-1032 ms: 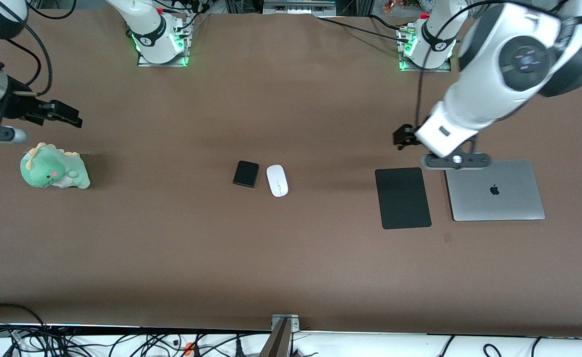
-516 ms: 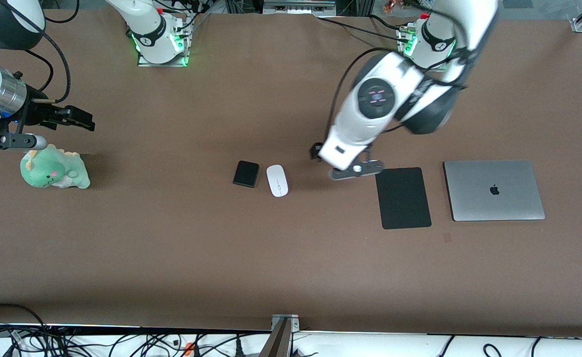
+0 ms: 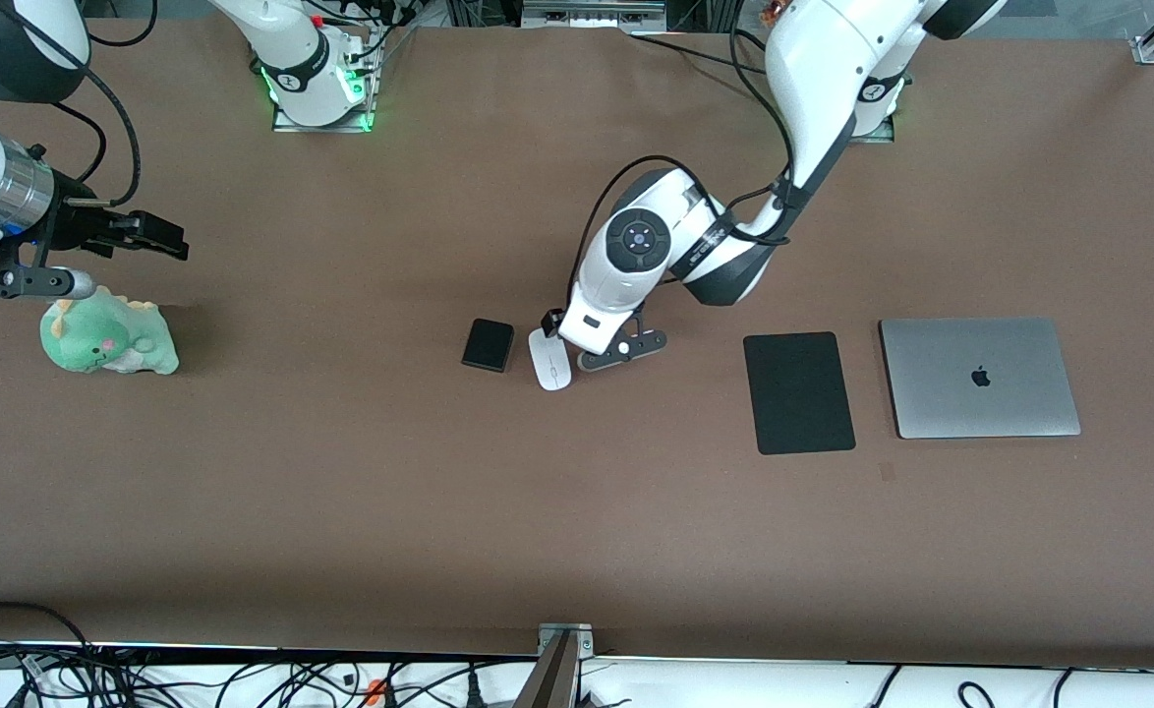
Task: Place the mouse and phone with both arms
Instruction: 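Move the left gripper over the white mouse and lower it, then carry the mouse onto the black pad while the right gripper reaches the phone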
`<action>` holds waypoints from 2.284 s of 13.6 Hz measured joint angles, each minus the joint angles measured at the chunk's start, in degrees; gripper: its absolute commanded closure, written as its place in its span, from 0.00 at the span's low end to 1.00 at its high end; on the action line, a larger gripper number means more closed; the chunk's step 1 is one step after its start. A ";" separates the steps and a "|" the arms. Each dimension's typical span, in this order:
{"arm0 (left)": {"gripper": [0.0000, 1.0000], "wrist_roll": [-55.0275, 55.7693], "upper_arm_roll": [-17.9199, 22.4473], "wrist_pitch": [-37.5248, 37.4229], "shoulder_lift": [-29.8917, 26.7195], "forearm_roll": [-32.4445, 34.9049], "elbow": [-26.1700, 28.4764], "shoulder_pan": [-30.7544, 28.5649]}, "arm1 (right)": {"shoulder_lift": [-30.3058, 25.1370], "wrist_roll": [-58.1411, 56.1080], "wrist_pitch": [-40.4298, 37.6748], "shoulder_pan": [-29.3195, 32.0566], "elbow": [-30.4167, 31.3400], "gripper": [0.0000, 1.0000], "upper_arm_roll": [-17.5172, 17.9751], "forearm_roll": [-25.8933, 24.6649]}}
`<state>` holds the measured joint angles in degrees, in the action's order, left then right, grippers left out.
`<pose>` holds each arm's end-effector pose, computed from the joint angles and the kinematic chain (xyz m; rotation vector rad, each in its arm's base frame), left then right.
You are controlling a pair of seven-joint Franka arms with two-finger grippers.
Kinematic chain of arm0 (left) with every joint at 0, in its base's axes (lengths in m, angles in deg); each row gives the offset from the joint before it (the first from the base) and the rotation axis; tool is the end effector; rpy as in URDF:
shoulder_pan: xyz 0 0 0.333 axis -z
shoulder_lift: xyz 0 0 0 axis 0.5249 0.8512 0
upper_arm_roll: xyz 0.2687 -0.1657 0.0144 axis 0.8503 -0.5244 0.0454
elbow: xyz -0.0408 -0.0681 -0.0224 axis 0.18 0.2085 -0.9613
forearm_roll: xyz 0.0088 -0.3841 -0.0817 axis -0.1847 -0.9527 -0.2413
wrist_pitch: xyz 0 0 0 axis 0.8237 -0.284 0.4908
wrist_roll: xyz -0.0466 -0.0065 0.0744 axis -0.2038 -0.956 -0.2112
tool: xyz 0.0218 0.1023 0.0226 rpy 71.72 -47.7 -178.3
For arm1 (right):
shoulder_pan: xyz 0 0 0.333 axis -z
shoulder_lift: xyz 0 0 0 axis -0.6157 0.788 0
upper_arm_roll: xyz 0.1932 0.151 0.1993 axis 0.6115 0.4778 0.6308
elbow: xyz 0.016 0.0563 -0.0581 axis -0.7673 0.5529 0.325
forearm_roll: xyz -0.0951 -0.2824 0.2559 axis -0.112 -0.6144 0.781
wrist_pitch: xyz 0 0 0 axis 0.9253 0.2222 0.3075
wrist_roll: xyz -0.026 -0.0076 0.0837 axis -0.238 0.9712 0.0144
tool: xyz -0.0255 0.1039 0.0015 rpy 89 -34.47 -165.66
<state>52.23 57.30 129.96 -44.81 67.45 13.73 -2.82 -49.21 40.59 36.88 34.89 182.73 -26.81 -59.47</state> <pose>0.5315 -0.4900 0.2568 2.9296 0.5614 -0.1997 0.5545 0.0130 0.5285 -3.1141 0.0568 0.2464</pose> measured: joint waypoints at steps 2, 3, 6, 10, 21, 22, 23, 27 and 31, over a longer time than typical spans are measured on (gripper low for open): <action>0.00 2.59 5.19 0.01 2.66 0.00 -3.54 6.16 | 0.01 0.00 -0.02 0.00 0.00 0.00 0.00 0.00; 0.00 3.71 8.05 0.01 4.20 0.00 -5.43 9.56 | 0.01 0.00 -0.03 0.00 0.00 0.00 0.00 0.00; 0.00 4.87 12.04 0.17 8.61 0.00 -10.62 14.76 | 0.01 0.00 -0.33 0.00 0.00 0.00 0.00 0.00; 0.00 4.85 13.05 1.28 12.52 0.00 -14.28 14.57 | 0.01 0.00 -0.84 0.00 0.00 0.00 0.00 0.00; 0.78 -1.59 13.70 2.08 14.08 0.01 -15.97 13.70 | 0.01 0.02 -1.60 0.00 0.00 0.00 -0.01 0.00; 0.78 -1.62 13.84 2.06 14.06 0.02 -16.34 13.11 | 0.02 0.02 -1.62 0.00 0.00 0.00 -0.04 0.00; 0.78 -2.49 13.96 1.88 13.94 0.03 -16.91 11.92 | 0.02 0.02 -1.80 0.01 0.00 0.00 -0.07 -0.01; 0.84 -16.53 13.77 -2.62 10.55 0.03 -17.08 3.28 | 0.06 0.02 -2.54 0.06 0.01 0.00 -0.30 -0.01; 0.86 -29.08 13.80 -4.23 4.69 0.03 -11.00 -4.45 | 0.12 0.03 -3.30 0.16 0.04 0.00 -0.42 -0.01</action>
<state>23.15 71.10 125.72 -40.12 67.48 2.73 -7.27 -49.09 40.62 33.58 35.05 182.77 -27.24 -59.48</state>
